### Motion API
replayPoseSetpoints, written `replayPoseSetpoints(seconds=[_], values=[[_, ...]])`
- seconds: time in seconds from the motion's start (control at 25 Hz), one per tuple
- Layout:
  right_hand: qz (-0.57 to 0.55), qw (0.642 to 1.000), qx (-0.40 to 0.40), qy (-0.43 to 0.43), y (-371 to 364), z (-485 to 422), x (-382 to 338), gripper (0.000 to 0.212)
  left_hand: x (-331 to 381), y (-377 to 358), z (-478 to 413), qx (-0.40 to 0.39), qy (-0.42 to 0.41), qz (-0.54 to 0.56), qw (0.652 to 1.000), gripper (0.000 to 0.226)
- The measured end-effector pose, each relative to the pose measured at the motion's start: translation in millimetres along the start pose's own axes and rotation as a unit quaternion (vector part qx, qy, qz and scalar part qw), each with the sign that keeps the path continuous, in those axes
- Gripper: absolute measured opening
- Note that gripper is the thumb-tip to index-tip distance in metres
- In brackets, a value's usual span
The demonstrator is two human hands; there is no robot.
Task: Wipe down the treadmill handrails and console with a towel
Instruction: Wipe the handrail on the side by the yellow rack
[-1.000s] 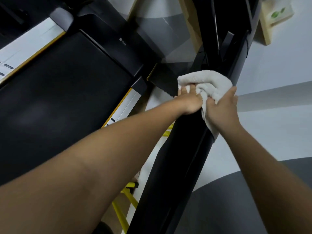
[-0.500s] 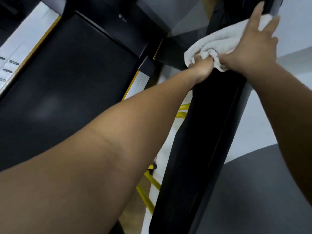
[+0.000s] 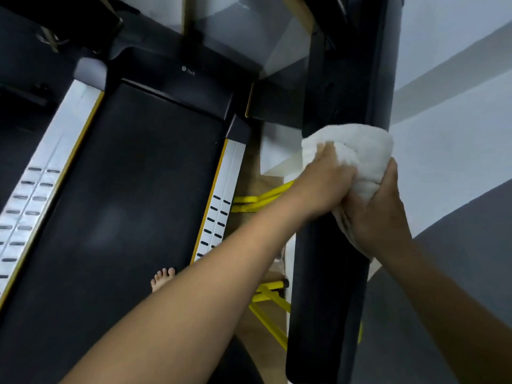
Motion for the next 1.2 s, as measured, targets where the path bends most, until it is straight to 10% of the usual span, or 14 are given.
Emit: replayPoseSetpoints(seconds=[0.4,1.2], values=[[-0.291,0.955,-0.009,-0.060,-0.4,24.9,37.3,0.071,-45.8,-26.1,23.5,0.051,-0.049,-0.026,0.997,0.090],[-0.336,0.934,-0.031,-0.121,-2.5,78.2,78.0,0.041,-6.4,-50.0,94.2,0.129,-0.128,-0.314,0.932,0.048]])
Point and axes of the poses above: each hand's wrist, its own z-axis away from the middle knuckle, its own y-axis out of the back of the hand, x = y × z, the point moved 3 cm from there along -z, towards the middle knuckle, and after that the axes turned 13 degrees about x, right-handed, at the moved point
